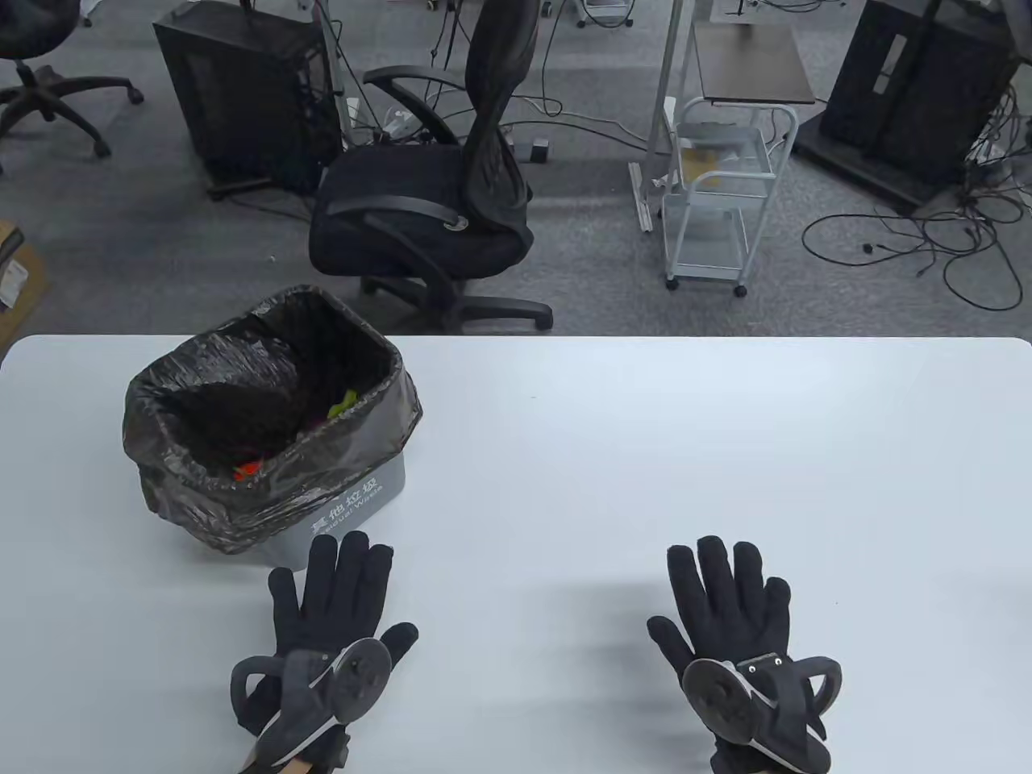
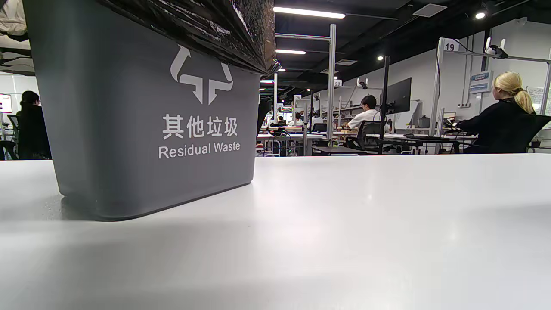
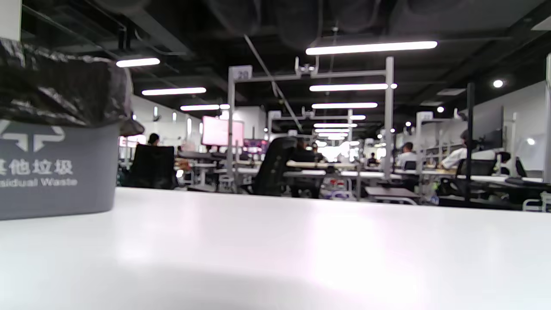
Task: Twist garbage bag top to tighten it
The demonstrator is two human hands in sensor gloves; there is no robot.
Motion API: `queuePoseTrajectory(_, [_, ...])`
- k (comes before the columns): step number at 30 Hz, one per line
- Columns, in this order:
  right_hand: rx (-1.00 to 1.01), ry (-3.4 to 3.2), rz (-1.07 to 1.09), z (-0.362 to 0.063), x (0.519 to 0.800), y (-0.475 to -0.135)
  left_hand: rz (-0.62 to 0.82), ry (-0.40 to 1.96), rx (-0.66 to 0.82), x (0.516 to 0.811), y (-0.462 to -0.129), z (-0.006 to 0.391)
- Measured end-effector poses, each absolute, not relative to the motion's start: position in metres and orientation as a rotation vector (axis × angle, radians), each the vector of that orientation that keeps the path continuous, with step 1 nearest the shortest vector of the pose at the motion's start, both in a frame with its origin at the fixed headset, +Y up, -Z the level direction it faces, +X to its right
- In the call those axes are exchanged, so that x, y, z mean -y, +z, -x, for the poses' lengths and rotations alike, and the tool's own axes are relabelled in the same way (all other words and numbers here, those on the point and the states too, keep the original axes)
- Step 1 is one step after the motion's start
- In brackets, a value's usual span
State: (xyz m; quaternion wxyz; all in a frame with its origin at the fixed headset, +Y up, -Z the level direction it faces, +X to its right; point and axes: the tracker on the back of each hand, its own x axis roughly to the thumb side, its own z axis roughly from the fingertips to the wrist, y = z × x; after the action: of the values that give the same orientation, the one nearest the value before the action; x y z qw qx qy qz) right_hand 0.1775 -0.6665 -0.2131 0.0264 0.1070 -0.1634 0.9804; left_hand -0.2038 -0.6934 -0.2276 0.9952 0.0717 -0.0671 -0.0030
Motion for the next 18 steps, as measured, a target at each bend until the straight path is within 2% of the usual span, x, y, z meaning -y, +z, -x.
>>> queuePoseTrajectory(18, [0.512, 3.021, -0.347, -0.1765, 0.6685, -0.2133, -0.144, -0.012, 0.138, 0.6941, -0.2273, 0.2021])
